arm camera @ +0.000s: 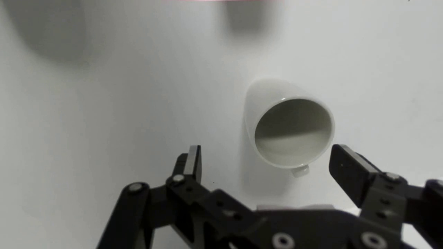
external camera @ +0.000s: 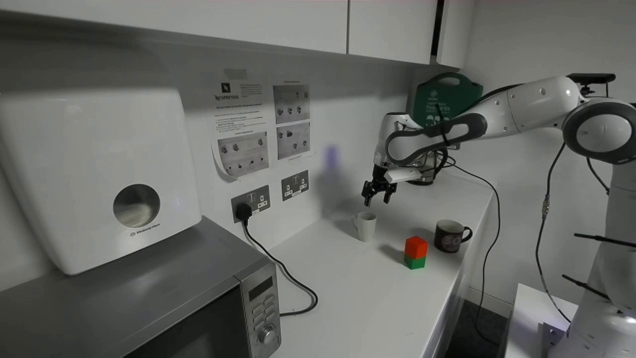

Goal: Move the black and white mugs forward

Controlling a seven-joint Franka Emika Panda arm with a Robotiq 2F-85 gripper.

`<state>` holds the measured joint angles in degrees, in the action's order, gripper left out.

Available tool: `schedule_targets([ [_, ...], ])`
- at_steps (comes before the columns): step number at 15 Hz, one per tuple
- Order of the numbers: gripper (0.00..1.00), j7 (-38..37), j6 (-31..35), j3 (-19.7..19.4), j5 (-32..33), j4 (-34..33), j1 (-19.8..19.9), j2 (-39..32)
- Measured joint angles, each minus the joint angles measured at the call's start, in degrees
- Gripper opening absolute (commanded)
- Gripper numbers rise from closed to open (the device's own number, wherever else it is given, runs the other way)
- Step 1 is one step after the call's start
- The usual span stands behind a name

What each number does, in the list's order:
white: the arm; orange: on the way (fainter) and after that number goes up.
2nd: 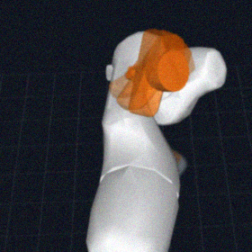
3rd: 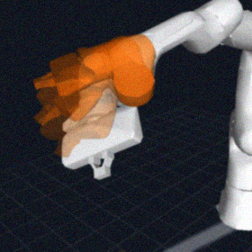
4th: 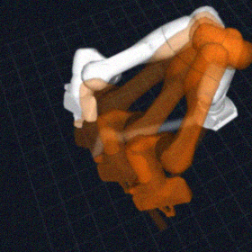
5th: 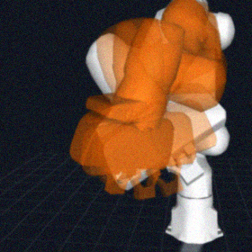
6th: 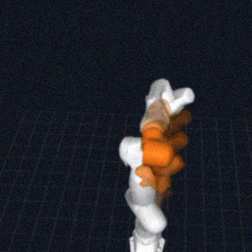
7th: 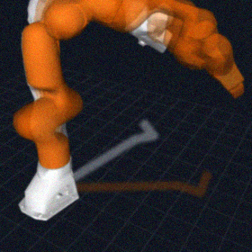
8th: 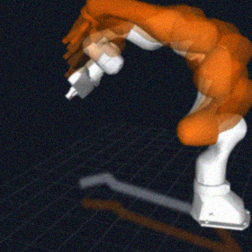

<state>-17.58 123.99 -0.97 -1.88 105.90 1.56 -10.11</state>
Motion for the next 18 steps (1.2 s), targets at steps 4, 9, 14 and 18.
schedule_targets([
  [4,1.00,0.00,-0.01,-0.99,0.00,-2.33,0.01,-2.99],
  [9,1.00,0.00,-0.10,-2.10,0.00,-4.25,0.02,-6.04],
  [14,1.00,0.00,-0.38,-2.49,-0.08,-4.65,0.04,-8.04],
  [18,1.00,0.00,-0.85,-2.56,-0.15,-4.98,0.05,-9.58],
])
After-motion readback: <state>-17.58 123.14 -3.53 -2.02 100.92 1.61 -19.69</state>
